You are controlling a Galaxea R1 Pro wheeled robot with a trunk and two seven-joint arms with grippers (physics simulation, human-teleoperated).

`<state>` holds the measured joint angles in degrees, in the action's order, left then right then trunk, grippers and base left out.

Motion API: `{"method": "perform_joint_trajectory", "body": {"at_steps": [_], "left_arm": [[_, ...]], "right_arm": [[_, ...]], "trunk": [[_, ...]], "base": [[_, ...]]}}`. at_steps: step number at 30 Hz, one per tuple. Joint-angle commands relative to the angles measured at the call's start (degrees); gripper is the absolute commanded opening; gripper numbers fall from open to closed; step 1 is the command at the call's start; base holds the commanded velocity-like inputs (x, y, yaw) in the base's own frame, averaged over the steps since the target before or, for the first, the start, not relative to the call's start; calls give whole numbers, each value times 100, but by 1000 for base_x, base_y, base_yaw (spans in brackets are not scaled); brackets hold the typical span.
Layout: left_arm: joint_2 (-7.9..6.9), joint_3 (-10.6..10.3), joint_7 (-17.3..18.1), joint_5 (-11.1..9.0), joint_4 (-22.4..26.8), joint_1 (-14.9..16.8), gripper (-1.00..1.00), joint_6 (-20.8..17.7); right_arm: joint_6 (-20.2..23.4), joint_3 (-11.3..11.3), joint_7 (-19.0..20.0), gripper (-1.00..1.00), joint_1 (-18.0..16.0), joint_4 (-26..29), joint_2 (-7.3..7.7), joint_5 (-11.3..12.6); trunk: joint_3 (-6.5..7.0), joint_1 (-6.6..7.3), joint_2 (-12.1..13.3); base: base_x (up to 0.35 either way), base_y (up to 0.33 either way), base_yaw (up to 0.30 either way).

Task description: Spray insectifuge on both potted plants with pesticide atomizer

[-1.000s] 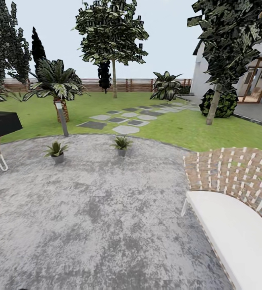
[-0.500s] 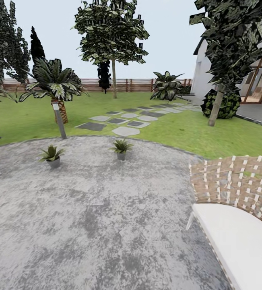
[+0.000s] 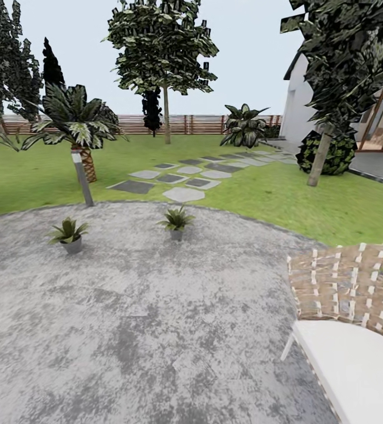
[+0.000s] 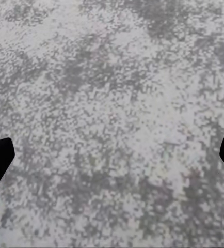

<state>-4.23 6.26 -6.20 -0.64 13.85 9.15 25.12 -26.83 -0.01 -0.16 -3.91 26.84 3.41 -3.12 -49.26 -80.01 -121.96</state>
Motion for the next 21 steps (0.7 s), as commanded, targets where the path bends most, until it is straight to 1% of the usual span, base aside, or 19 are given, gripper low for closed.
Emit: {"method": "perform_joint_trajectory", "body": {"at_steps": [1,4,10,21], "left_arm": [[1,6,-4,-6,-5,5,100,19],[1,6,-4,-6,-5,4,100,19],[1,6,-4,-6,-5,7,100,19],[1,6,-4,-6,-4,6,100,19]], "right_arm": [[-15,0,-2,100,-3,-3,1,-31],[-15,1,-2,100,-4,-3,-2,-31],[-15,1,-2,100,-4,-4,-7,-31],[-15,10,-1,100,-4,-3,-7,-31]], "trunk": [[-5,-3,-2],[-5,-3,-2],[-5,-3,-2],[-5,-3,-2]], "base": [[339,0,14],[339,0,100],[339,0,217],[339,0,18]]}}
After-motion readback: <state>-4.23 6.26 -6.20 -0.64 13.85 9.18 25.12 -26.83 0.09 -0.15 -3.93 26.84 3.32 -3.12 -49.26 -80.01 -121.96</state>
